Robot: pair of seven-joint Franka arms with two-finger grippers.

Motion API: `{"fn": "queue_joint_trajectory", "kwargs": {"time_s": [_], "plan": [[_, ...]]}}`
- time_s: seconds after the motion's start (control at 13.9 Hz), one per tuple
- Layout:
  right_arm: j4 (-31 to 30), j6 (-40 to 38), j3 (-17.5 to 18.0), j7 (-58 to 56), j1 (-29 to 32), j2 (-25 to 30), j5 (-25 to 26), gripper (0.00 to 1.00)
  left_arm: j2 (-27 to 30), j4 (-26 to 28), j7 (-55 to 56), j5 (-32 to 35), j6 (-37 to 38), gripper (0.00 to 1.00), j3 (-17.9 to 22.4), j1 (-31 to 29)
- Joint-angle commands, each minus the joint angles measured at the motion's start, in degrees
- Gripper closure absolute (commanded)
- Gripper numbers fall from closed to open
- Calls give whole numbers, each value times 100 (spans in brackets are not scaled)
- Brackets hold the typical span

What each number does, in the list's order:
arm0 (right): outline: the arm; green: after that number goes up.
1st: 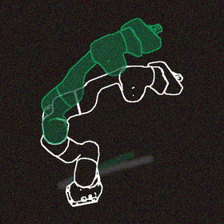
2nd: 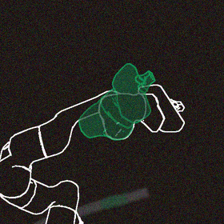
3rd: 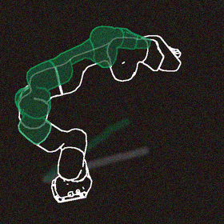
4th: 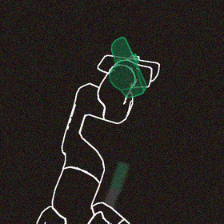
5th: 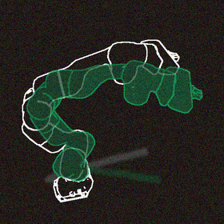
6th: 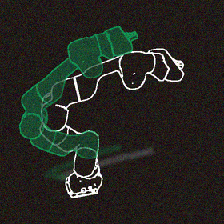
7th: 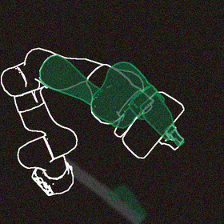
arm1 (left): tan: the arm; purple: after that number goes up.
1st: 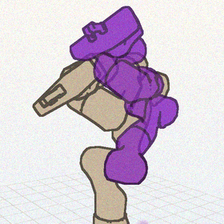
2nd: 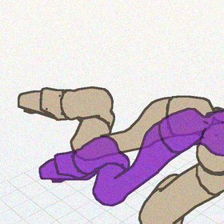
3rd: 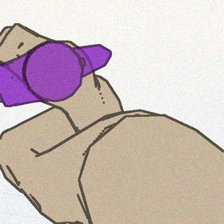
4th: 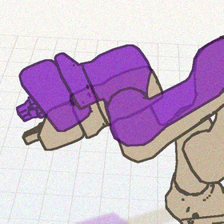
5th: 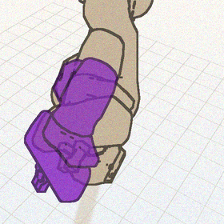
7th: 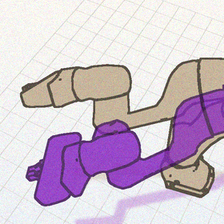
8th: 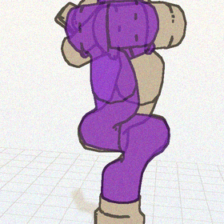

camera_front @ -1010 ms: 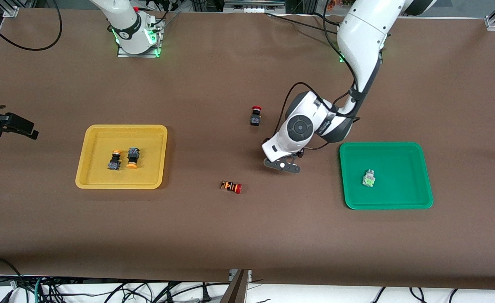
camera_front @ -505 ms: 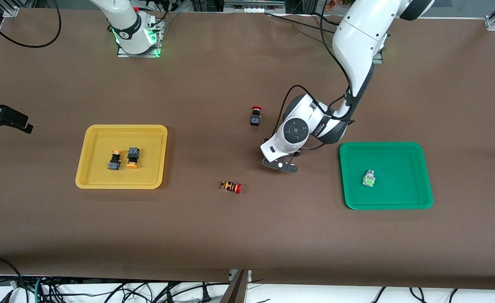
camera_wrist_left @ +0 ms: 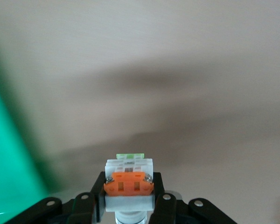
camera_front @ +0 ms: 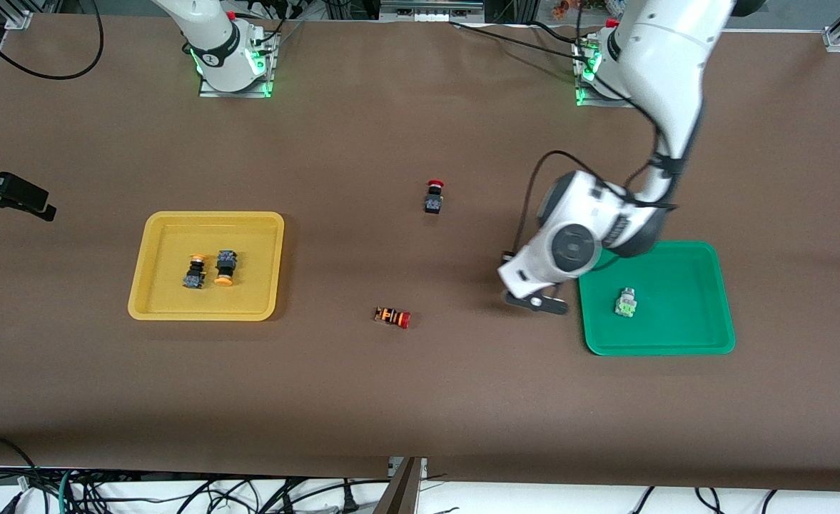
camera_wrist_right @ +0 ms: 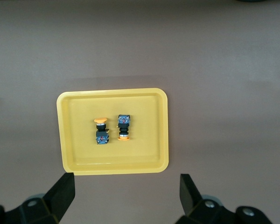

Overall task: Place green and yellow buttons in trays
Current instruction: 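Grasp the white orange-block button with the left gripper and lift it, then lower the button into the green tray and open the left gripper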

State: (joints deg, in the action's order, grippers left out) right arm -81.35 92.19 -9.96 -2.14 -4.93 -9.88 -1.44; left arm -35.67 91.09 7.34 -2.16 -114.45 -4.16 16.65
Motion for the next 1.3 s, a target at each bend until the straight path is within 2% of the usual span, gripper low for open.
{"fn": "queue_joint_trajectory", "kwargs": {"time_s": [0.0,0.14,0.36,0.5,0.58,0.65,0.72,1.23], "plan": [[-92,-26,11,-49,-35,83,65,1,174,-29,-976,503,397,98,11,-722],[-92,-88,11,20,-87,57,47,1,165,-21,-1645,1198,371,97,11,-1179],[-83,-17,11,30,-79,13,56,0,-88,40,-2646,1297,30,97,2,-1768],[-66,35,11,30,-87,-23,65,1,-195,181,-2878,1298,-226,94,11,-1980],[-66,131,11,30,-87,-23,73,0,-265,207,-2887,1289,-348,84,3,-2025],[-66,167,2,21,-87,-23,73,1,-326,225,-2878,1289,-367,57,2,-2051],[-66,176,2,21,-87,-23,73,0,-327,208,-2870,1254,-359,1,2,-2060],[-57,255,11,21,-96,-5,65,0,-257,173,-2834,1210,-279,0,-50,-2060]]}}
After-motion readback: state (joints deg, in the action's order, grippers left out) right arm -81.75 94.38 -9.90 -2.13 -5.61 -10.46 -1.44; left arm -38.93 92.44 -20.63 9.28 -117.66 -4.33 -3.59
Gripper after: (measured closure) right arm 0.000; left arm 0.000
